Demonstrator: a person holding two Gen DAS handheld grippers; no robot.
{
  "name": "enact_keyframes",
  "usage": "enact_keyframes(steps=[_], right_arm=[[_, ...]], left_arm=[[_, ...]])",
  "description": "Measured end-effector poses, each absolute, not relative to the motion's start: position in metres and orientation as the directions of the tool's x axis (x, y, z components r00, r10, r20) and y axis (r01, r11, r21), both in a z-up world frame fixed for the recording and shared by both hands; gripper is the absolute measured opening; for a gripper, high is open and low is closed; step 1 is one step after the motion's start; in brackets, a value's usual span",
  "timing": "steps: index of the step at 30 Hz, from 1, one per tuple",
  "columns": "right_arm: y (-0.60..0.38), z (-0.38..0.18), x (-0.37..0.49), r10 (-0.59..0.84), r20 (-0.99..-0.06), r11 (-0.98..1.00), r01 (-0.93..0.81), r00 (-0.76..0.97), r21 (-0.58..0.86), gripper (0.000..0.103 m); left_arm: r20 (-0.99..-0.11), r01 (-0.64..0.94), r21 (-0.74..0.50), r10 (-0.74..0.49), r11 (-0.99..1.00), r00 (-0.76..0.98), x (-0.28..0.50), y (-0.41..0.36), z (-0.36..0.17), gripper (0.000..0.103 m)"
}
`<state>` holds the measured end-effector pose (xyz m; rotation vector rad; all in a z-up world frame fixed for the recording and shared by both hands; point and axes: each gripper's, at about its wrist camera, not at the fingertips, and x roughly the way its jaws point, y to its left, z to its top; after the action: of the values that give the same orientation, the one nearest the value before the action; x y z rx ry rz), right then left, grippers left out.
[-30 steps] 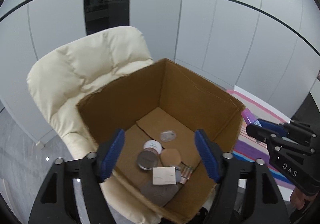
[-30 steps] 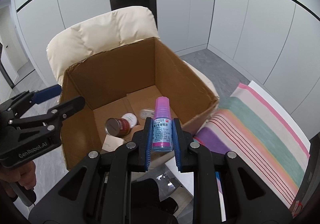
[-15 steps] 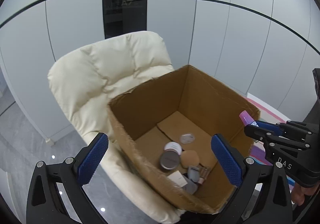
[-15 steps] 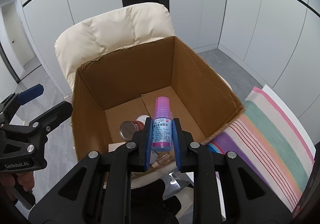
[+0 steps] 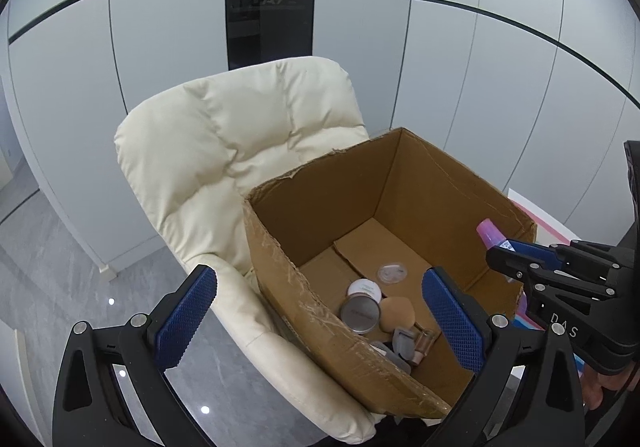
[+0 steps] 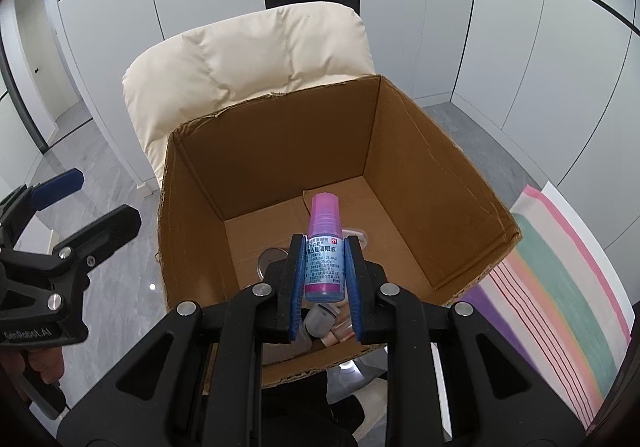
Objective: Organize objects
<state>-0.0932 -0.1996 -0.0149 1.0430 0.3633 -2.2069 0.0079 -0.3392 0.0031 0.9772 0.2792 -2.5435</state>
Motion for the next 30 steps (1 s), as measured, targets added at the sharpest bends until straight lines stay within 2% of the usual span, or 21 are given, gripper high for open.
enact_keyframes(steps=[1,4,5,9,11,14,30], right_arm=[[-0.2,-0.015,-0.093,-0.449,-0.762,-0.741,0.671,-0.466,0.026,0.024],[-0.198,-0.013,-0.094,-0.44,-0.738,-0.758,0.652,-0.512,0.0,0.073],[-0.196,-0.011,-0.094,-0.441,-0.725,-0.768,0.64,-0.529,0.0,0.081],[-0.188,-0.008,-0.099,-0.433,-0.725,-0.782,0.623,-0.535,0.007,0.087],[-0.184,-0.009,-0.102,-0.42,-0.727,-0.794,0.608,-0.543,0.004,0.095],[-0.178,-0.008,-0.106,-0.411,-0.725,-0.806,0.592,-0.553,0.005,0.103],[-0.117,-0.01,-0.126,-0.328,-0.739,-0.874,0.485,-0.588,0.002,0.103]], left_arm=[[-0.678,0.435,-0.041,-0.294,-0.899,-0.673,0.007,-0.339,0.002,0.103],[-0.685,0.439,-0.035,-0.298,-0.898,-0.664,0.006,-0.339,0.0,0.103],[-0.687,0.442,-0.033,-0.301,-0.896,-0.661,0.005,-0.339,0.0,0.103],[-0.692,0.449,-0.029,-0.306,-0.893,-0.654,0.002,-0.339,-0.002,0.103],[-0.693,0.446,-0.03,-0.303,-0.894,-0.654,0.0,-0.337,-0.002,0.103],[-0.694,0.442,-0.028,-0.301,-0.896,-0.654,-0.005,-0.335,-0.003,0.103],[-0.699,0.396,-0.029,-0.264,-0.918,-0.665,-0.045,-0.301,-0.004,0.103]])
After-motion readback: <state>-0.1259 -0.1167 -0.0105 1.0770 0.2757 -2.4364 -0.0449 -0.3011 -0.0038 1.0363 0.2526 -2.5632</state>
